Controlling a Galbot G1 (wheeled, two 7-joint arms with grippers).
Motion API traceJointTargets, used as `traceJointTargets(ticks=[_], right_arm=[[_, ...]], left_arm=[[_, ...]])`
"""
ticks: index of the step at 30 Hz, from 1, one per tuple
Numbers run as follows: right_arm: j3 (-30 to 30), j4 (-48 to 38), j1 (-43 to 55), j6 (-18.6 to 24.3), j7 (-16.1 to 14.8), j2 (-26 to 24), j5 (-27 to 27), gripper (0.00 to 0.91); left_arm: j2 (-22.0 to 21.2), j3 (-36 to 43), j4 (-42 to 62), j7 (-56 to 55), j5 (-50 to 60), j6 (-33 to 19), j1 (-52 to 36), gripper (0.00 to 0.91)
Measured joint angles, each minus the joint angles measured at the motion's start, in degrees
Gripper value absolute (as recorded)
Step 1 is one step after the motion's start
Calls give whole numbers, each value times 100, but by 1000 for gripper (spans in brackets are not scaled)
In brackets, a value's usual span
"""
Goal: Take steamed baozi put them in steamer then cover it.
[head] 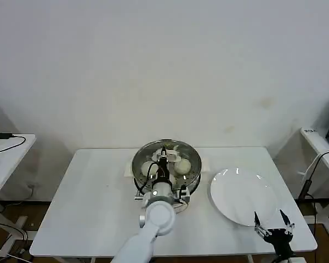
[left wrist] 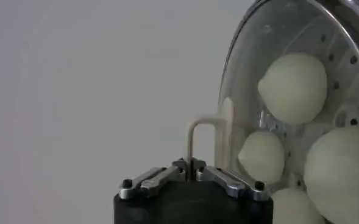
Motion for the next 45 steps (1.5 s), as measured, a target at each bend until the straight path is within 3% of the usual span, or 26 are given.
traceJointTargets(ticks=[1, 2, 22, 34, 41, 45], right_arm=[[0, 0, -2, 2, -1, 0, 0, 907], [0, 0, -3, 3, -2, 0, 0, 907], [-65, 40, -42, 5, -8, 16, -44, 907], [-90, 18, -67, 24, -4, 33, -78, 907], [-126, -35, -61, 70, 12, 8, -78, 907], [-195, -50, -75, 113, 24, 4, -89, 907]], left_arm=[[-4, -1, 0, -2, 0, -1, 5, 71], [-13, -1, 0, -7, 0, -1, 12, 907], [40, 26, -400, -24, -73, -19, 216, 907], [385, 20, -1227, -38, -374, -138, 657, 907], [729, -388, -2215, -427, -1215, -332, 1396, 907], [913, -1018, -2557, -1041, -2352, -778, 1966, 907]])
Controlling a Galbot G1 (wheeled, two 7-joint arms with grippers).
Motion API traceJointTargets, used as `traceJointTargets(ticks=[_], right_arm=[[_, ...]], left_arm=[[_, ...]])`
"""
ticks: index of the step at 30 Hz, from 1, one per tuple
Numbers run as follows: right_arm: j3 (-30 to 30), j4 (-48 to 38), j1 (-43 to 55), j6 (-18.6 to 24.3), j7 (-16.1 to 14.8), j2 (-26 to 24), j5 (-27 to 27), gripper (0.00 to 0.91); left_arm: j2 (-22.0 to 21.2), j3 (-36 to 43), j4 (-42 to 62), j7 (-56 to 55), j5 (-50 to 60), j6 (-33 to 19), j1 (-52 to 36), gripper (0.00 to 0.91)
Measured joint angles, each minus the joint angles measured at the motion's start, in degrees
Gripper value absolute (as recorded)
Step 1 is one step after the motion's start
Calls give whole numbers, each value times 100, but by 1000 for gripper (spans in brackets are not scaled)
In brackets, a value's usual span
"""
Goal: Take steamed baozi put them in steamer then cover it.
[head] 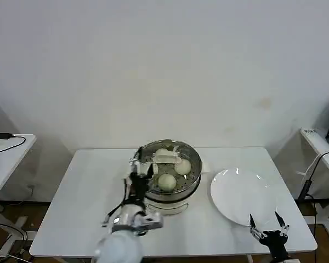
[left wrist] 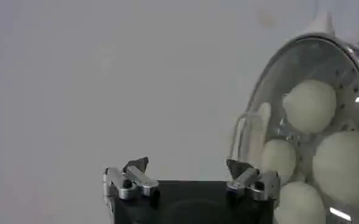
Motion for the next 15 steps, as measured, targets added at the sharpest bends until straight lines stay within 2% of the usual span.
traceJointTargets(ticks=[4, 9, 15], right_arm=[[-97, 16, -21, 44, 5, -11, -27, 907], [-214, 75, -88, 96, 2, -71, 4, 907], [-347, 160, -205, 139, 7, -182, 69, 907]], left_arm=[[89, -879, -150, -663, -1547, -646, 586, 907], [179, -1883, -165, -1167, -3473, -1202, 1294, 907], [307, -2699, 84, -1431, -5374, -1918, 2123, 907]])
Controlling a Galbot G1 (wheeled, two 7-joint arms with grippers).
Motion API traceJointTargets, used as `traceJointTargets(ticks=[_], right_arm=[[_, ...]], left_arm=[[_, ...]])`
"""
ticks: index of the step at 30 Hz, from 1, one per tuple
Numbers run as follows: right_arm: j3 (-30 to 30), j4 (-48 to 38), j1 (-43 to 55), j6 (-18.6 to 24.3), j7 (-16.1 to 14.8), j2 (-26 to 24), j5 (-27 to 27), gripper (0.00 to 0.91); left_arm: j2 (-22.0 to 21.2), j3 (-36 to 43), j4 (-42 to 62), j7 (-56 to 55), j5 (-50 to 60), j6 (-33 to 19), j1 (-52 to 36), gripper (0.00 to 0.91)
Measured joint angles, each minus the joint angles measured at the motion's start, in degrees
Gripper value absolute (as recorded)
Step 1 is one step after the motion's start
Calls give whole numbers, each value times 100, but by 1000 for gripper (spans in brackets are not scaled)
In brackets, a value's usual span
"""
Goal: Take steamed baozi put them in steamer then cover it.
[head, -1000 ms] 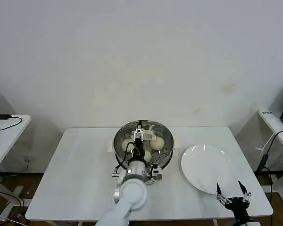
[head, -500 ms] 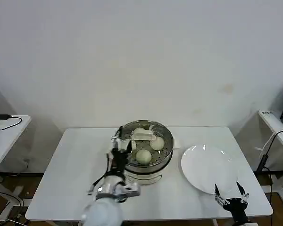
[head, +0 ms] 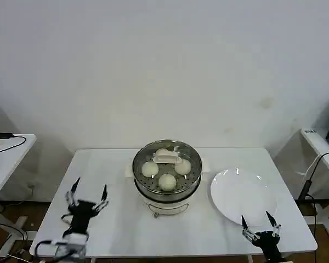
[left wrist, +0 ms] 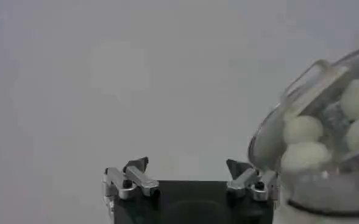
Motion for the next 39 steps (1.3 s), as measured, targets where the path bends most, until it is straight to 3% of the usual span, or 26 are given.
traceJointTargets(ticks=[15, 24, 39], right_arm=[[-360, 93, -123, 107, -1, -41, 171, 907], [-415, 131, -181, 136, -5, -12, 146, 907], [-479, 144, -248, 70, -4, -2, 110, 907]], left_arm=[[78, -642, 705, -377, -1939, -1303, 1168, 907], [106, -666, 878, -460, -2283, -1568, 1263, 907], [136, -660, 927, -497, -2410, -1583, 1358, 907]])
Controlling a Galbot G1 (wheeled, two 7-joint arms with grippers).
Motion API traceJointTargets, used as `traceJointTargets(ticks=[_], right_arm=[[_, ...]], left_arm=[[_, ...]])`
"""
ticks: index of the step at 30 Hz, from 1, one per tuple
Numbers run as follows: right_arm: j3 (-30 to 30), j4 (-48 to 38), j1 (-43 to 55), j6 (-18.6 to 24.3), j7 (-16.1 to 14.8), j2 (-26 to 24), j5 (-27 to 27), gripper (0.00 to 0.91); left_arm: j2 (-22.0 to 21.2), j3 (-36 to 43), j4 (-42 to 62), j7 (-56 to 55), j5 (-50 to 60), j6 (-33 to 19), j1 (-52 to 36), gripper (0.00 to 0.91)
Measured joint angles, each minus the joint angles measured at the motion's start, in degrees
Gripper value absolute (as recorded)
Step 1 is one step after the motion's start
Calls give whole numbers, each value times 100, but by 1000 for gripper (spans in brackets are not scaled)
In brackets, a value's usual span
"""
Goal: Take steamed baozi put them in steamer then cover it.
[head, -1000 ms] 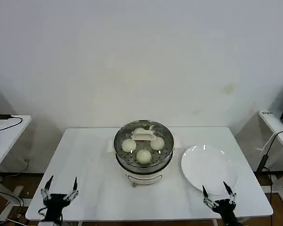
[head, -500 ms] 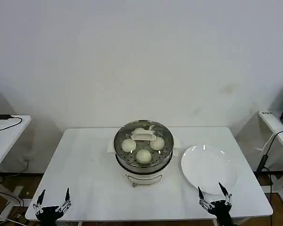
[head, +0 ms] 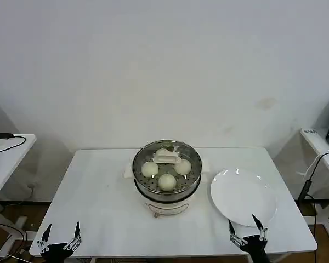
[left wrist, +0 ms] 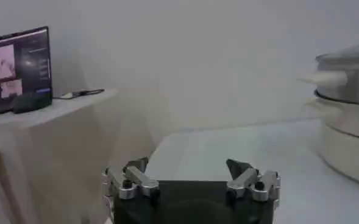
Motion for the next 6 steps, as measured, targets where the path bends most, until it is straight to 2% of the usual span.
traceJointTargets(ticks=[6], right_arm=[[-23, 4, -9, -15, -3, 6, -12, 907]], left_arm=[[12, -16, 32, 24, -24, -2, 52, 907]])
